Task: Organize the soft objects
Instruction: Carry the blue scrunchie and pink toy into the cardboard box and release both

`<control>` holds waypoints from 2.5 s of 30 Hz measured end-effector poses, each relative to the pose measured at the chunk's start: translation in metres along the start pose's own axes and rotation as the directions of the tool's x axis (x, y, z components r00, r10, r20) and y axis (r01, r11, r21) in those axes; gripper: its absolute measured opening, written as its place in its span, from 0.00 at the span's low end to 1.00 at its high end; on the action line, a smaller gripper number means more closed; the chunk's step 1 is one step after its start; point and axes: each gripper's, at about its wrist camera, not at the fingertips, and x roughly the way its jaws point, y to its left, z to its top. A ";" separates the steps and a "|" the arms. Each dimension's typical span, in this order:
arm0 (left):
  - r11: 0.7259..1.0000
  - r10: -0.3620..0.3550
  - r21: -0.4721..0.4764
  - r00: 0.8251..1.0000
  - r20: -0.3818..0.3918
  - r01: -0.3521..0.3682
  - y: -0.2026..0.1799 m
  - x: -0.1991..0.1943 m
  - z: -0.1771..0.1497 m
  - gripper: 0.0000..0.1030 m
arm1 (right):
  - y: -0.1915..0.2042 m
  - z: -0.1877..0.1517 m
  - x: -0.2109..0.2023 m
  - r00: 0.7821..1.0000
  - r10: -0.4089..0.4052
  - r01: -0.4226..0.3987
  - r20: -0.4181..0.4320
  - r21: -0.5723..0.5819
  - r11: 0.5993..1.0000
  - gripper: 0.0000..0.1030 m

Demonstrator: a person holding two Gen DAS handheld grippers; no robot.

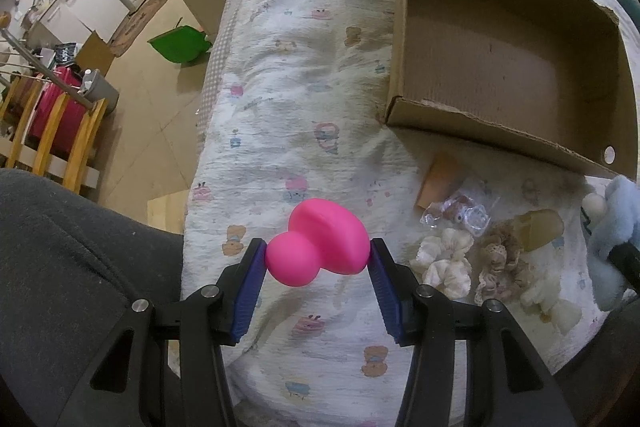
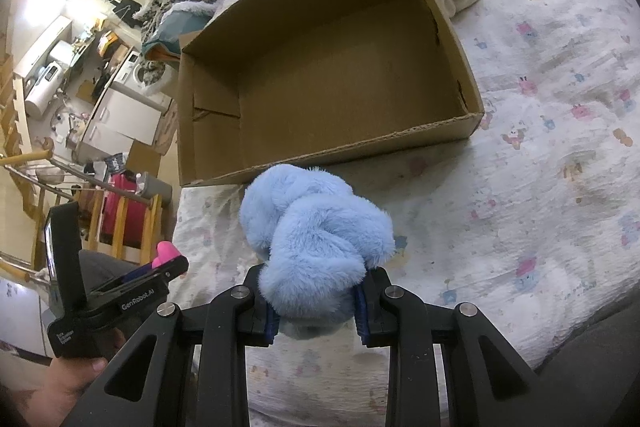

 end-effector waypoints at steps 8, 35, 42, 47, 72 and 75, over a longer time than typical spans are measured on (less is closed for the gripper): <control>1.000 -0.002 -0.003 0.998 0.062 0.002 -0.002 -0.018 0.010 0.46 | -0.006 0.005 -0.012 0.998 0.025 -0.026 0.053 0.025 0.999 0.29; 0.974 -0.103 0.224 0.957 0.271 0.041 -0.075 -0.019 0.107 0.47 | 0.030 0.095 0.031 0.968 -0.147 0.175 0.202 -0.129 0.976 0.30; 0.954 -0.137 0.295 0.942 0.307 0.043 -0.096 -0.015 0.110 0.47 | 0.024 0.091 0.047 0.956 -0.219 0.248 0.198 -0.138 0.959 0.30; 0.952 -0.138 0.302 0.948 0.286 0.048 -0.106 -0.004 0.111 0.47 | 0.010 0.094 0.054 0.952 -0.258 0.277 0.165 -0.108 0.955 0.31; 0.954 -0.178 0.273 0.966 0.186 0.123 -0.116 0.015 0.111 0.60 | 0.007 0.096 0.039 0.957 -0.216 0.232 0.192 -0.063 0.971 0.44; 0.955 -0.177 0.271 0.963 0.204 0.118 -0.115 0.008 0.108 0.69 | 0.008 0.095 0.030 0.954 -0.201 0.219 0.222 -0.061 0.974 0.58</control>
